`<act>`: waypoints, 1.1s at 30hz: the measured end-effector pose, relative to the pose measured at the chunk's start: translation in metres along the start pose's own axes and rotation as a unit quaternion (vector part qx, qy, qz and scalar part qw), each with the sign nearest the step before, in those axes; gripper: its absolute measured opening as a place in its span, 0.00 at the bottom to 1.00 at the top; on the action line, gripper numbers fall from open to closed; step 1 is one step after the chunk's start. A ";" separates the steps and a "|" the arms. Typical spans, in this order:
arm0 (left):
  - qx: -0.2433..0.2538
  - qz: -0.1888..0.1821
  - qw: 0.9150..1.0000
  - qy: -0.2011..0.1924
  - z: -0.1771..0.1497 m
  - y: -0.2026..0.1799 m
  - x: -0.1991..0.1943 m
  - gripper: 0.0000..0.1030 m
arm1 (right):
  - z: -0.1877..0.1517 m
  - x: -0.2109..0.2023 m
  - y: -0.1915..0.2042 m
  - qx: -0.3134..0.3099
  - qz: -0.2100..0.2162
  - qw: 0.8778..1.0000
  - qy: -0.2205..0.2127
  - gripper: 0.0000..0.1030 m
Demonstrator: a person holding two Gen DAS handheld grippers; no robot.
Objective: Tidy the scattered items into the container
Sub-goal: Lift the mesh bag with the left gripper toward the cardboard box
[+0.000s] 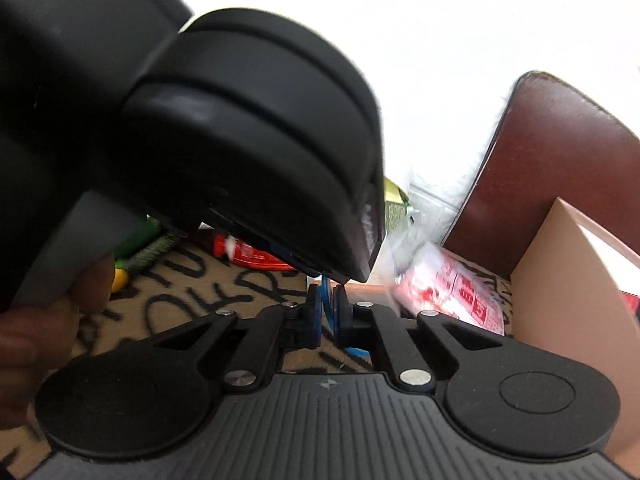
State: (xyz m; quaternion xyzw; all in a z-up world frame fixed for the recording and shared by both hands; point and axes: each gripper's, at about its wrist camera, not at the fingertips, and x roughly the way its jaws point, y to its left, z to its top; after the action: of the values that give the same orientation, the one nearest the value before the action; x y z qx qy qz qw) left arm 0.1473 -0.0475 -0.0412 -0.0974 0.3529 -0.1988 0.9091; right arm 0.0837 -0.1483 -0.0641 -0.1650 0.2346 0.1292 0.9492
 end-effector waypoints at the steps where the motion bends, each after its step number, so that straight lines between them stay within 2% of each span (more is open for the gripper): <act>1: 0.000 -0.002 1.000 -0.001 -0.004 -0.003 -0.007 0.08 | -0.001 -0.009 -0.001 0.003 0.004 1.000 -0.002 0.04; 10: -0.014 -0.021 1.000 0.016 -0.045 -0.021 -0.048 0.11 | -0.029 -0.084 0.001 0.041 0.044 0.998 -0.003 0.04; 11: -0.014 -0.023 0.999 0.019 -0.048 -0.023 -0.050 0.21 | -0.032 -0.091 0.001 0.043 0.045 0.998 -0.002 0.04; 13: -0.016 -0.027 0.999 0.028 -0.055 -0.025 -0.051 0.30 | -0.040 -0.104 0.000 0.051 0.047 0.998 0.001 0.04; 16: -0.023 -0.036 0.998 0.042 -0.062 -0.029 -0.048 0.36 | -0.049 -0.118 0.000 0.059 0.043 0.997 0.006 0.04; 18: -0.024 -0.044 0.998 0.048 -0.064 -0.032 -0.045 0.43 | -0.051 -0.128 0.003 0.063 0.039 0.997 0.008 0.04; 19: -0.023 -0.047 0.997 0.051 -0.065 -0.034 -0.043 0.51 | -0.053 -0.132 0.003 0.063 0.037 0.997 0.008 0.04; 20: -0.021 -0.049 0.997 0.054 -0.066 -0.037 -0.041 0.56 | -0.051 -0.129 0.006 0.063 0.036 0.997 0.008 0.04; 22: -0.013 -0.054 0.997 0.060 -0.066 -0.043 -0.037 0.54 | -0.047 -0.126 0.012 0.061 0.031 0.998 0.008 0.04; 23: -0.008 -0.057 0.996 0.064 -0.067 -0.045 -0.035 0.49 | -0.048 -0.128 0.011 0.060 0.028 0.998 0.006 0.04; 24: -0.004 -0.060 0.996 0.066 -0.067 -0.047 -0.033 0.34 | -0.047 -0.129 0.008 0.059 0.025 0.998 0.006 0.04; 25: 0.001 -0.063 0.996 0.069 -0.066 -0.049 -0.033 0.15 | -0.048 -0.130 0.008 0.060 0.023 0.998 0.006 0.04; 26: 0.007 -0.065 0.995 0.072 -0.066 -0.050 -0.032 0.09 | -0.051 -0.132 0.010 0.061 0.021 0.998 0.008 0.04; 30: 0.018 -0.061 0.995 0.071 -0.066 -0.055 -0.033 0.10 | -0.065 -0.120 0.011 0.058 -0.010 0.998 0.030 0.11; 33: 0.017 -0.058 0.996 0.071 -0.064 -0.056 -0.033 0.10 | -0.071 -0.110 0.008 0.074 -0.015 0.996 0.043 0.11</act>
State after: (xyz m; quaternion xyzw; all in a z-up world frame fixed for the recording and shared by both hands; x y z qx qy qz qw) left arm 0.0651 -0.0860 -0.0510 -0.0875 0.4070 -0.2637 0.8701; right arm -0.0419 -0.1864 -0.0718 -0.1031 0.2816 0.0904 0.9497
